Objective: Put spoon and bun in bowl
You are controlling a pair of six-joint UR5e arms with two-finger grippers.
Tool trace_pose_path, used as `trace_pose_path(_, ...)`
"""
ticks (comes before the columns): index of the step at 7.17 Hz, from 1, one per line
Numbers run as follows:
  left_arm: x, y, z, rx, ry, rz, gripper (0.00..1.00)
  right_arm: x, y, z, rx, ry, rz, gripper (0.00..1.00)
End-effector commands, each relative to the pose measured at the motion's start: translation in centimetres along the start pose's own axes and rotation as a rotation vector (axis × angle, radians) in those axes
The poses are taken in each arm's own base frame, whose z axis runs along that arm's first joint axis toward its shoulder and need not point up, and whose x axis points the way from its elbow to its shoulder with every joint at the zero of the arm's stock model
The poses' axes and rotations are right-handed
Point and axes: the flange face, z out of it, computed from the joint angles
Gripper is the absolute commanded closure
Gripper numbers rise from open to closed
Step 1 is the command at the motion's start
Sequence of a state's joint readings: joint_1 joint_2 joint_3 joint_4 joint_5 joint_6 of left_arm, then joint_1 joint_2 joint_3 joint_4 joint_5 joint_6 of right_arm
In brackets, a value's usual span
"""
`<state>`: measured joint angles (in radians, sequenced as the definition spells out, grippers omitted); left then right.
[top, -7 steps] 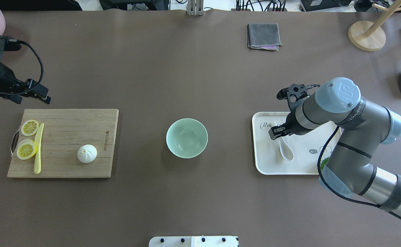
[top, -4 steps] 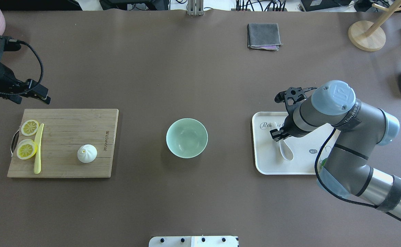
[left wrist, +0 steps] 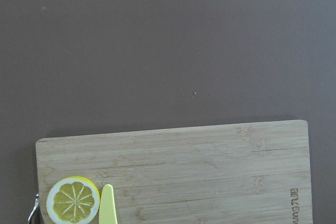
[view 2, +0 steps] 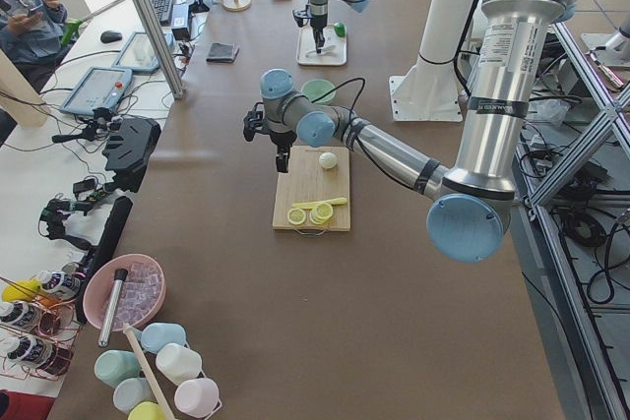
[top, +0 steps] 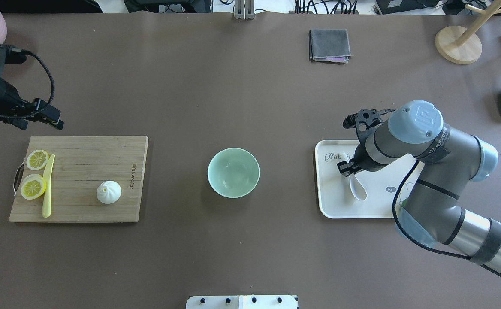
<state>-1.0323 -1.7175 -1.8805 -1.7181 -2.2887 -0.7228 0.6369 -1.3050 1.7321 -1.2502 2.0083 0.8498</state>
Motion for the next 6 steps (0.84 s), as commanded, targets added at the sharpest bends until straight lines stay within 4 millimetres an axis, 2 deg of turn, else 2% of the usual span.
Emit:
trace_pose_path(1,0.5,0.1,-0.5,0.006,0.009,0.002,0.02,-1.4,-1.7,-2.0,0.036,-0.031,0.094,1.0)
trace_pose_path(2,0.8,0.2,-0.9,0.011,0.016,-0.018,0.02,-3.1,-3.1,-3.4,0.061,-0.061,0.196,1.0)
trace_pose_path(4,1.4,0.8,-1.3,0.013,0.028,-0.008,0.02,-8.9,-5.6,-6.7,0.091,-0.163,0.582,1.0)
trace_pose_path(5,1.4,0.9,-1.2,0.007,0.027,-0.009,0.02,-13.3,-5.4,-6.7,0.16,-0.188,0.74,1.0)
trace_pose_path(6,1.9,1.3,-0.5,-0.006,0.029,0.002,0.02,-18.7,-4.6,-5.9,0.233,-0.213,0.874,1.0)
